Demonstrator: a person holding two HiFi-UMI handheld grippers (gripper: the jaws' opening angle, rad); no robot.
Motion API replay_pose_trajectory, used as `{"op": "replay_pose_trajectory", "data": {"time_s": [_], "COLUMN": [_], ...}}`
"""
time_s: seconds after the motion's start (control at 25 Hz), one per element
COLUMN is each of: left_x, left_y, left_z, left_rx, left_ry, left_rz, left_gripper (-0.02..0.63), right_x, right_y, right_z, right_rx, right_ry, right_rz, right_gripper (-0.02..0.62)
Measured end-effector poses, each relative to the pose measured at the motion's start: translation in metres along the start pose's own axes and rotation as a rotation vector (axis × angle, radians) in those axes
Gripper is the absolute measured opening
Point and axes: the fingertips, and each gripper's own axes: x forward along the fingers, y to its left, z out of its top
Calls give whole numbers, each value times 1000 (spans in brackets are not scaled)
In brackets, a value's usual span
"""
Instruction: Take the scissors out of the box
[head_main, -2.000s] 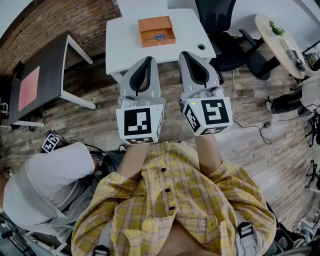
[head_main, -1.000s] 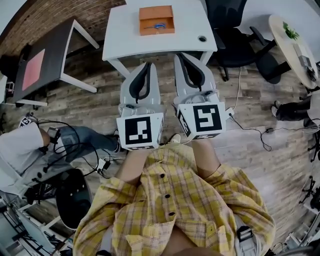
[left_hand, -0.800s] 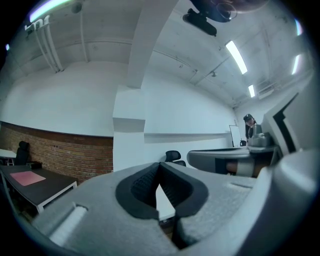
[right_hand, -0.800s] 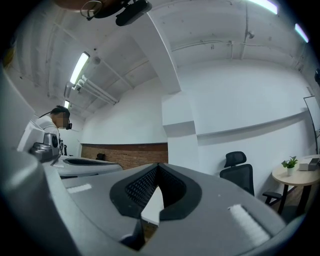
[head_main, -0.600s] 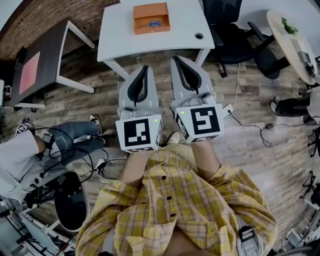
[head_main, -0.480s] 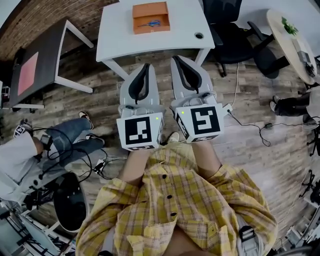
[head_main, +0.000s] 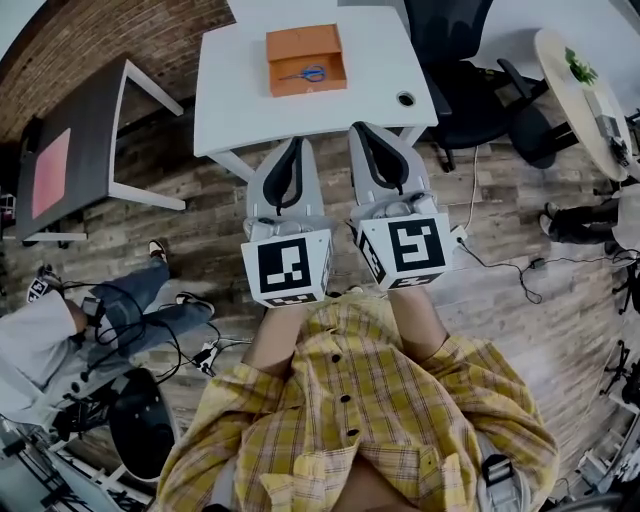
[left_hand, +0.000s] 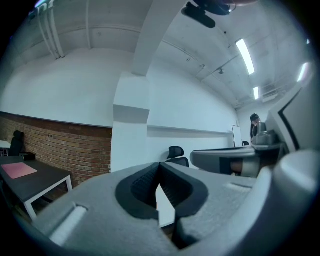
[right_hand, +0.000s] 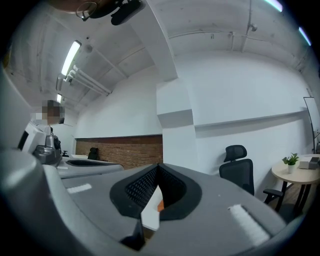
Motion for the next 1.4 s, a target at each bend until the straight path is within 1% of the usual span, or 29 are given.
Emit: {"op": "replay_pose_trajectory", "data": {"time_s": [0.16, 0.28, 0.4, 0.48, 0.64, 0.72, 0.84, 1.0, 1.12, 1.24, 1.4], "left_x": [29, 39, 50, 75, 145, 167, 187, 207, 226, 245, 256], "left_y": [25, 44, 56, 72, 113, 129, 146, 157, 160, 159, 156], "left_z": [5, -2, -6, -2, 12, 14, 14, 6, 9, 4, -16], "left_rx": [-4, -21, -16, -17, -6, 2, 0, 10, 26, 11, -8], "left_ry": [-26, -28, -26, -19, 4, 10, 12, 27, 30, 41, 61], "left_rz": [2, 0, -9, -23, -83, -101, -120, -160, -187, -200, -207], "left_gripper": [2, 2, 2, 2, 2, 2, 2, 2, 2, 2, 2], "right_x": [35, 56, 72, 99, 175, 202, 226, 247, 266, 278, 280], "right_y": [-6, 2, 5, -1, -21, -24, -27, -29, -32, -42, -52], "right_z": [4, -2, -8, -4, 6, 5, 0, -7, -7, -8, -20], "right_rx": [-1, -19, -28, -21, -4, -9, -8, -4, -9, -13, -2], "right_ry": [-16, -12, -2, 2, 26, 47, 62, 64, 69, 83, 104], "right_rz": [-10, -19, -26, -42, -101, -115, -139, -179, -186, -190, -200], "right_gripper": [6, 6, 6, 6, 6, 6, 6, 6, 6, 6, 6]}}
